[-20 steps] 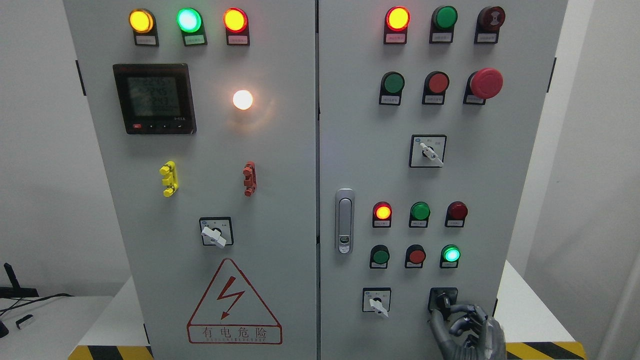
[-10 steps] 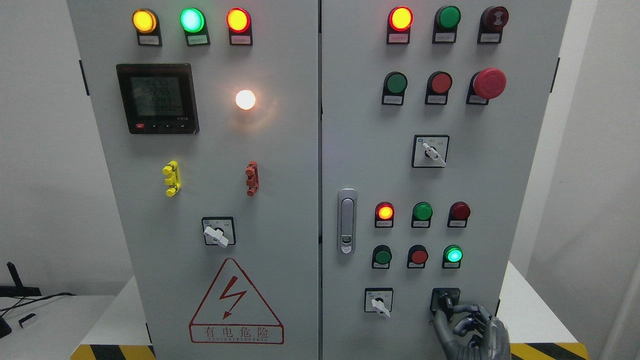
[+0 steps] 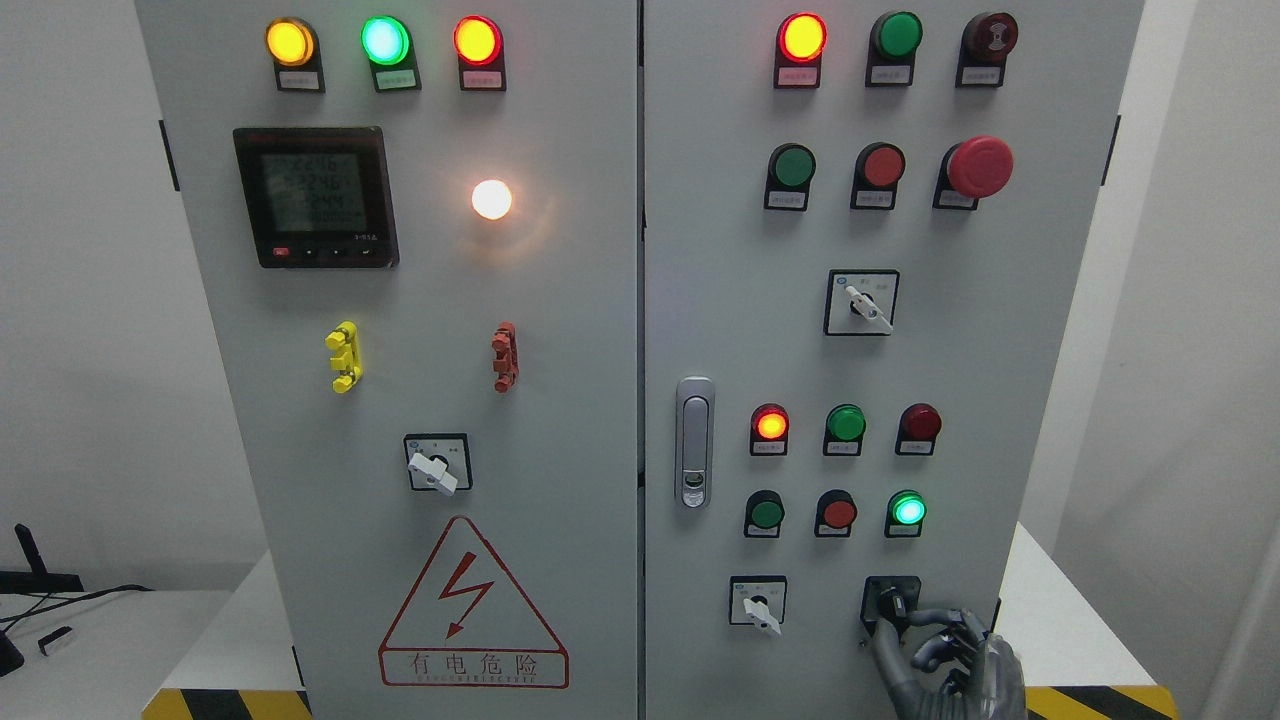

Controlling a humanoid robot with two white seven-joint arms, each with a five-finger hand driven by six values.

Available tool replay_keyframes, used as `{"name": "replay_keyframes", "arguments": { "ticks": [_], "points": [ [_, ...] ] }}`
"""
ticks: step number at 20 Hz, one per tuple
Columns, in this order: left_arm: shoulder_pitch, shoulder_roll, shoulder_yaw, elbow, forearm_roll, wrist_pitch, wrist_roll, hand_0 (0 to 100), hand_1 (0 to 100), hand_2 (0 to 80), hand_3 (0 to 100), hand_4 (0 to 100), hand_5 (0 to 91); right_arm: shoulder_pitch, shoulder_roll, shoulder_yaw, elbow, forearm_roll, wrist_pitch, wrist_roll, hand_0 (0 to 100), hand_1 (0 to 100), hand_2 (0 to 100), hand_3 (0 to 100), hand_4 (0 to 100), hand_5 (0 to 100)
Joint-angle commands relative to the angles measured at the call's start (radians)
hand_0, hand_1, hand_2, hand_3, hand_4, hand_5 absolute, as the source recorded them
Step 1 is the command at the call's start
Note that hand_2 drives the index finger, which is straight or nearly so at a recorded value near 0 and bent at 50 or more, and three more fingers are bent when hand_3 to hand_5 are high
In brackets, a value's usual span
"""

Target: Trip black knob to open circuit

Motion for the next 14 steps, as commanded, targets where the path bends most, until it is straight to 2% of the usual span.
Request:
{"name": "replay_keyframes", "arguments": {
  "ticks": [1, 10, 14],
  "points": [
    [0.0, 0.001, 0.0, 0.0, -0.031, 0.001, 0.0, 12, 39, 0.0, 0, 0, 0.0, 0.009, -0.009, 0.0, -0.002, 0.002, -0.013, 0.0, 29, 78, 51, 82, 80, 96],
    [0.0, 0.001, 0.0, 0.001, -0.031, 0.001, 0.0, 12, 39, 0.0, 0, 0, 0.0, 0.047, -0.035, -0.011, -0.016, -0.001, -0.036, -0.004, 30, 79, 51, 82, 81, 96],
    [0.0, 0.001, 0.0, 0.0, -0.031, 0.001, 0.0, 12, 39, 0.0, 0, 0, 0.0, 0.082, -0.048, -0.018, -0.031, -0.001, -0.088, -0.007, 29, 78, 49, 81, 80, 96]
  ]
}}
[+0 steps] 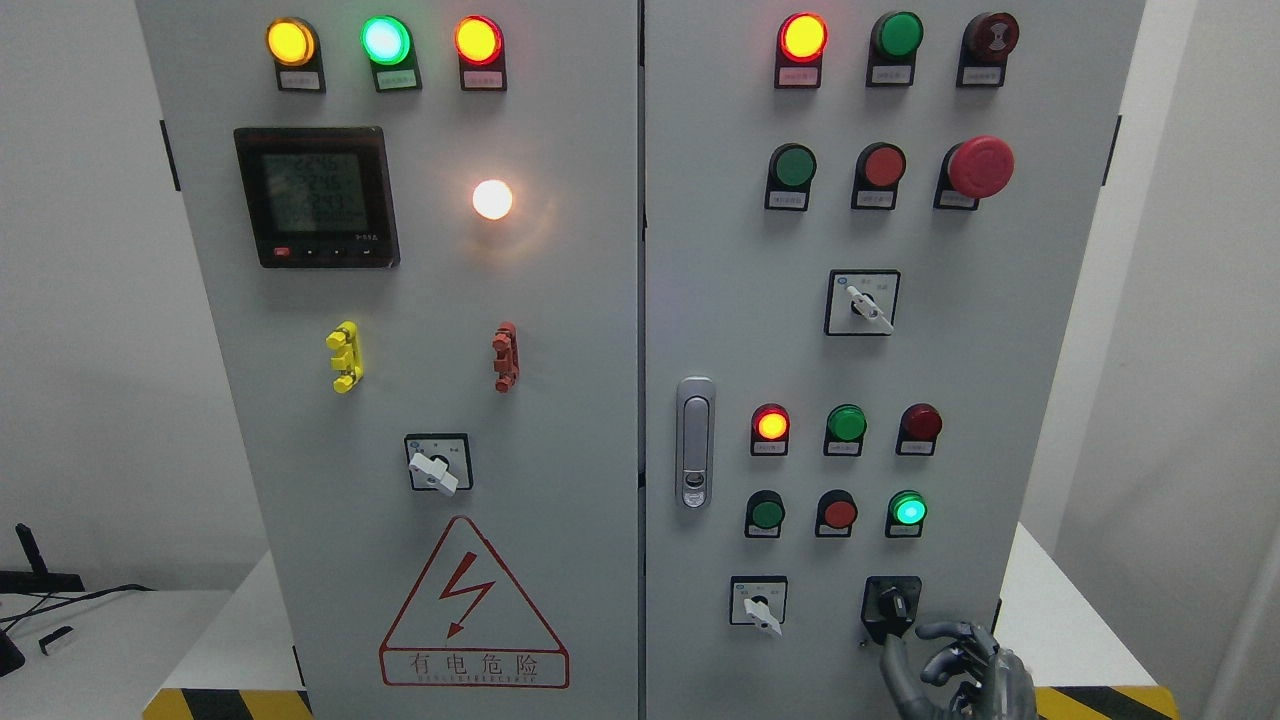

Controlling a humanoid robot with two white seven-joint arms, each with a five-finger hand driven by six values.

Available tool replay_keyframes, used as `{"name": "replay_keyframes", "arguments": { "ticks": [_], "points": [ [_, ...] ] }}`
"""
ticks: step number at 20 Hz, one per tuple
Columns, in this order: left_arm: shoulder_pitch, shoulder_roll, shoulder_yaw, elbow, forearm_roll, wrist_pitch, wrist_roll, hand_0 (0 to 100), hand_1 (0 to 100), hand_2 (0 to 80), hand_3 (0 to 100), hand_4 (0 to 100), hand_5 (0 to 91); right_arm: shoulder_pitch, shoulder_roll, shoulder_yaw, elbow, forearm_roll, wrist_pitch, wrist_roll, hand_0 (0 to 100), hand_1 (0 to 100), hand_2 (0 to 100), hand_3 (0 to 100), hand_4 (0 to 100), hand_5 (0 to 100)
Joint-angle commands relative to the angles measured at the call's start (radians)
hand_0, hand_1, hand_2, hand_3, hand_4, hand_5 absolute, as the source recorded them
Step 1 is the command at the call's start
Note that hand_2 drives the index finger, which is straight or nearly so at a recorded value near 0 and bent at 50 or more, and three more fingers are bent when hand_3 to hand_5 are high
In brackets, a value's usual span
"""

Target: Trip black knob to open circuit

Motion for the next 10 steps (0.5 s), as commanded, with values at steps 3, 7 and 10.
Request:
{"name": "replay_keyframes", "arguments": {
  "ticks": [3, 7, 10],
  "points": [
    [0.0, -0.001, 0.0, -0.001, -0.031, 0.001, 0.0, 12, 39, 0.0, 0, 0, 0.0, 0.067, -0.04, -0.023, -0.032, -0.005, -0.088, -0.002, 28, 78, 47, 78, 77, 93],
    [0.0, 0.0, 0.0, -0.001, -0.031, 0.001, 0.0, 12, 39, 0.0, 0, 0, 0.0, 0.147, -0.066, -0.025, -0.079, -0.016, -0.22, 0.004, 27, 72, 42, 73, 70, 76],
    [0.0, 0.0, 0.0, 0.001, -0.031, 0.001, 0.0, 12, 39, 0.0, 0, 0, 0.0, 0.198, -0.072, -0.023, -0.128, -0.052, -0.229, 0.007, 25, 60, 40, 64, 58, 58]
  ]
}}
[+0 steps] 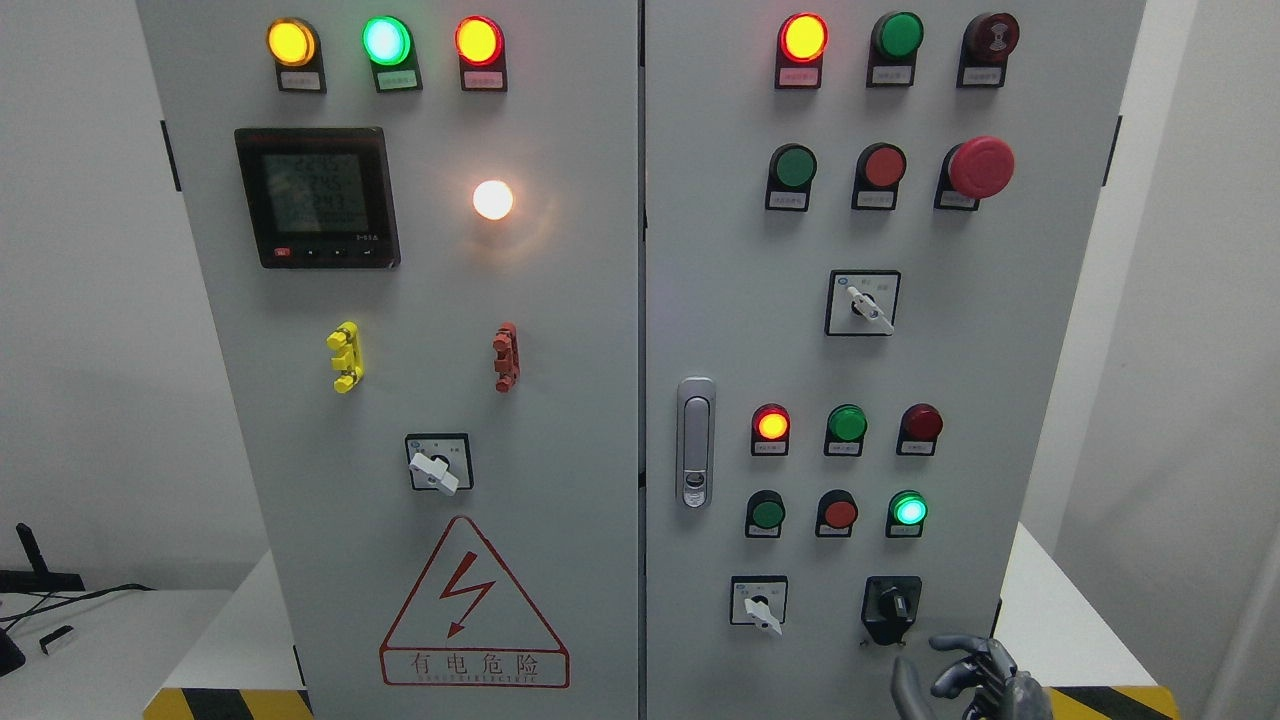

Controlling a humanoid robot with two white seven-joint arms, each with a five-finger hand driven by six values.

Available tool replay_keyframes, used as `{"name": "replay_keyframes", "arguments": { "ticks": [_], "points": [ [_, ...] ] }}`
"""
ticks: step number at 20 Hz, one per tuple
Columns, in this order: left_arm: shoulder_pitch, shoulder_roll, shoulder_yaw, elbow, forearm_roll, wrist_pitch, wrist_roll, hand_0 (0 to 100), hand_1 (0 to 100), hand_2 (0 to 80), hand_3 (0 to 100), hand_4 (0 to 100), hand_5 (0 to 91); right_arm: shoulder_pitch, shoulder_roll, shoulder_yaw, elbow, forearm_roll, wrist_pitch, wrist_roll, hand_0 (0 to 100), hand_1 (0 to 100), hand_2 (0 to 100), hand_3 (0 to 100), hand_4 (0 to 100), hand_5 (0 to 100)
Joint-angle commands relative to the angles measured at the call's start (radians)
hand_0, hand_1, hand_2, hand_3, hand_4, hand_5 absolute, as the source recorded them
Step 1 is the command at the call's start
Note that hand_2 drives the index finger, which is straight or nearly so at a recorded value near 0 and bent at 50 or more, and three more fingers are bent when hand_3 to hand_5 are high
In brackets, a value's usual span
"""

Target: Trip black knob to open circuit

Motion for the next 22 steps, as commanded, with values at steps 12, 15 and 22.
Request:
{"name": "replay_keyframes", "arguments": {
  "ticks": [12, 15, 22],
  "points": [
    [0.0, -0.001, 0.0, -0.001, -0.031, 0.001, 0.0, 12, 39, 0.0, 0, 0, 0.0, 0.381, -0.221, -0.014, -0.319, -0.426, -0.205, 0.332, 26, 11, 1, 10, 5, 4],
    [0.0, 0.0, 0.0, 0.001, -0.031, 0.001, 0.0, 12, 39, 0.0, 0, 0, 0.0, 0.412, -0.261, -0.019, -0.345, -0.467, -0.206, 0.335, 20, 4, 0, 2, 0, 0],
    [0.0, 0.0, 0.0, -0.001, -0.031, 0.001, 0.0, 12, 39, 0.0, 0, 0, 0.0, 0.498, -0.297, -0.023, -0.382, -0.474, -0.228, 0.335, 15, 0, 0, 0, 0, 0]
  ]
}}
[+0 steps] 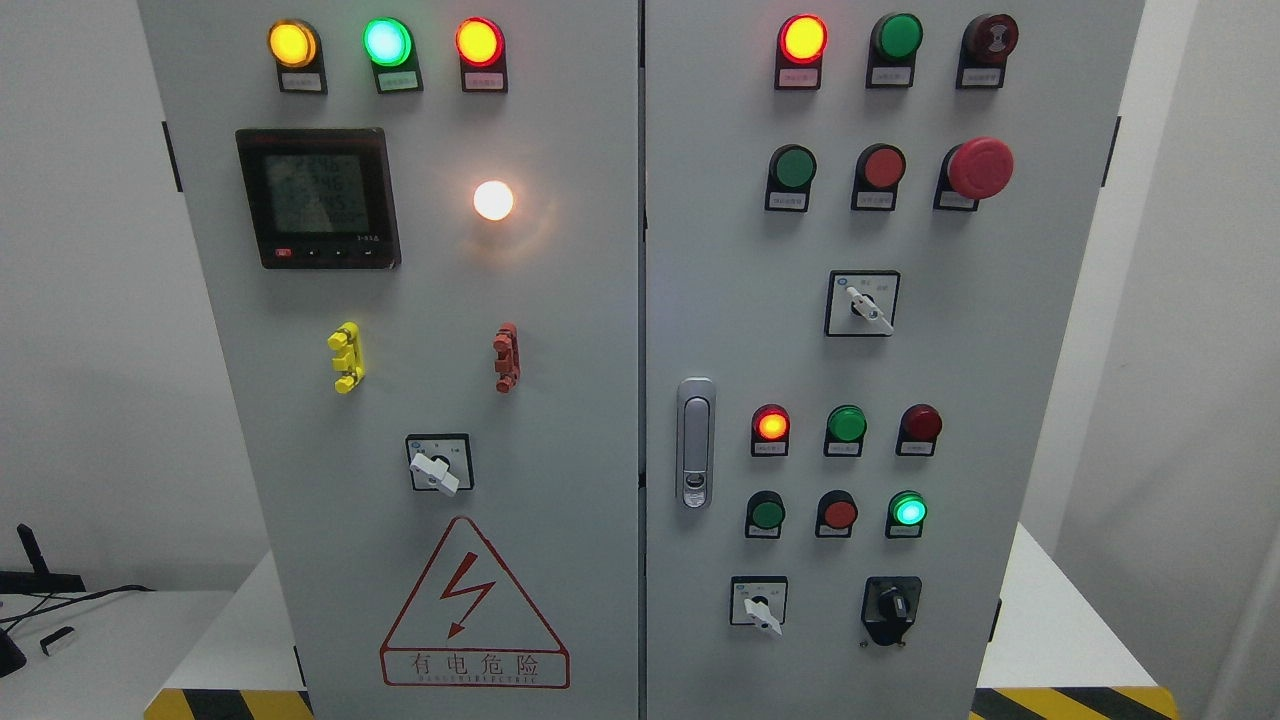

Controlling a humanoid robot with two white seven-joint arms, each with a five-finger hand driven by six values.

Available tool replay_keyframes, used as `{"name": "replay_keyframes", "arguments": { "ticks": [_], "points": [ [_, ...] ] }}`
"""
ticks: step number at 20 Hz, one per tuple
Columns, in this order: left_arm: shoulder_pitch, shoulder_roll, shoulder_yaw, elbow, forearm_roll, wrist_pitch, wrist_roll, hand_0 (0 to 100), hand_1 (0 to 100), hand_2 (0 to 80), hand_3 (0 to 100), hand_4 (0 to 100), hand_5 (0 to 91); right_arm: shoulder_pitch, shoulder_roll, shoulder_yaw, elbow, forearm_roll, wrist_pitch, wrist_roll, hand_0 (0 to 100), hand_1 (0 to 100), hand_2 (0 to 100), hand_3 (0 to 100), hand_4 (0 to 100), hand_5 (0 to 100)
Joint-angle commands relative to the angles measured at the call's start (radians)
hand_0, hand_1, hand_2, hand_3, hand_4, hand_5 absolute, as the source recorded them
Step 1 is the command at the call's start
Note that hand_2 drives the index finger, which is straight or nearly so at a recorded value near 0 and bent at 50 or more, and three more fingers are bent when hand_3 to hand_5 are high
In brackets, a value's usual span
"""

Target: Trip black knob to open circuit

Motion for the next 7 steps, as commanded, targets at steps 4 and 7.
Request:
{"name": "replay_keyframes", "arguments": {
  "ticks": [4, 7],
  "points": [
    [0.0, 0.0, 0.0, 0.001, -0.031, 0.001, 0.0, 12, 39, 0.0, 0, 0, 0.0, 0.076, -0.093, -0.023, -0.096, -0.034, -0.008, 0.003, 14, 0, 0, 0, 0, 0],
    [0.0, 0.0, 0.0, 0.001, -0.031, 0.001, 0.0, 12, 39, 0.0, 0, 0, 0.0, 0.075, -0.092, -0.023, -0.096, -0.041, -0.003, 0.008, 14, 0, 0, 0, 0, 0]
  ]
}}
